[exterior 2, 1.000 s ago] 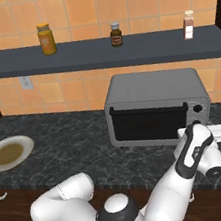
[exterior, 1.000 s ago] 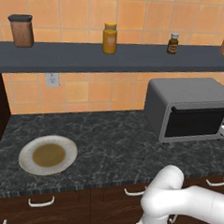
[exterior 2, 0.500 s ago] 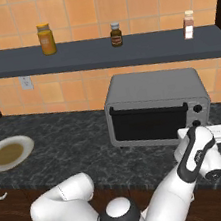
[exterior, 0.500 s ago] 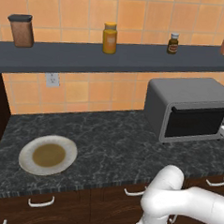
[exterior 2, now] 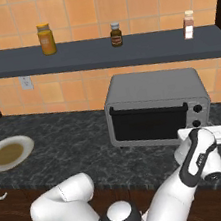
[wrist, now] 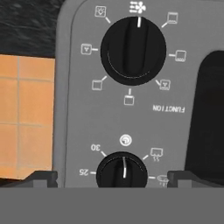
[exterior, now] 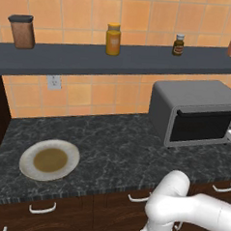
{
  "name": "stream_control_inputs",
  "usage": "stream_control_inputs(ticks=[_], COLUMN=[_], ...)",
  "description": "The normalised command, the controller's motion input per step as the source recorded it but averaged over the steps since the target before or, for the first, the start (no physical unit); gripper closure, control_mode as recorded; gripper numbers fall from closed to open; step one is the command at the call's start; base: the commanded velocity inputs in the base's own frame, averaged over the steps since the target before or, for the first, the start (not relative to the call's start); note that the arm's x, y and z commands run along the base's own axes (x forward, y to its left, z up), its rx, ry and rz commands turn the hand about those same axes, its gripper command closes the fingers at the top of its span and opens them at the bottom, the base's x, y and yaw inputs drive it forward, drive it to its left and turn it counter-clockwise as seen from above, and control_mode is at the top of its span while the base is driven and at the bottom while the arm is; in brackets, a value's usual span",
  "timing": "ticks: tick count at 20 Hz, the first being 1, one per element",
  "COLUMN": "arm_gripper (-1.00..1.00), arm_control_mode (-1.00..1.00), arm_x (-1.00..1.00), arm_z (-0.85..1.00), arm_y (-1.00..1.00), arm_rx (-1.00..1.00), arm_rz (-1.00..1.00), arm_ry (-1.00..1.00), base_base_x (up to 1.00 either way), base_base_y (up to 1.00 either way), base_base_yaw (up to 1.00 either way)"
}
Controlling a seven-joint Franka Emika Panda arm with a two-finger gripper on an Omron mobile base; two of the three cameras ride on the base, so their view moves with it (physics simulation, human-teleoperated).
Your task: Pick up the kebab skewer and baguette bread, and place them inside the toaster oven. Close the toaster oven door and start by setting the timer.
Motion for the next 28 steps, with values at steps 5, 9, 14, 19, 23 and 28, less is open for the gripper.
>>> stream_control_inputs(ticks=[5,9,14,19,23,28], arm_gripper=[-1.00,-1.00,-1.00,-1.00,-1.00,1.00], arm_control_mode=[-1.00,-1.00,-1.00,-1.00,-1.00,-1.00], arm_x=[-0.01,0.00,0.00,0.13,0.25,0.04], arm_z=[0.00,0.00,0.00,0.00,0.00,-0.01], arm_y=[0.01,0.07,0.12,0.01,0.00,0.00], arm_rx=[0.00,0.00,0.00,0.00,0.00,0.00], arm_rz=[-0.03,-0.03,-0.03,-0.03,-0.02,-0.01], arm_ry=[-0.02,0.00,-0.01,0.00,0.00,-0.01], base_base_x=[0.00,0.00,0.00,0.00,0.00,0.00], base_base_y=[0.00,0.00,0.00,0.00,0.00,0.00], base_base_yaw=[0.00,0.00,0.00,0.00,0.00,0.00])
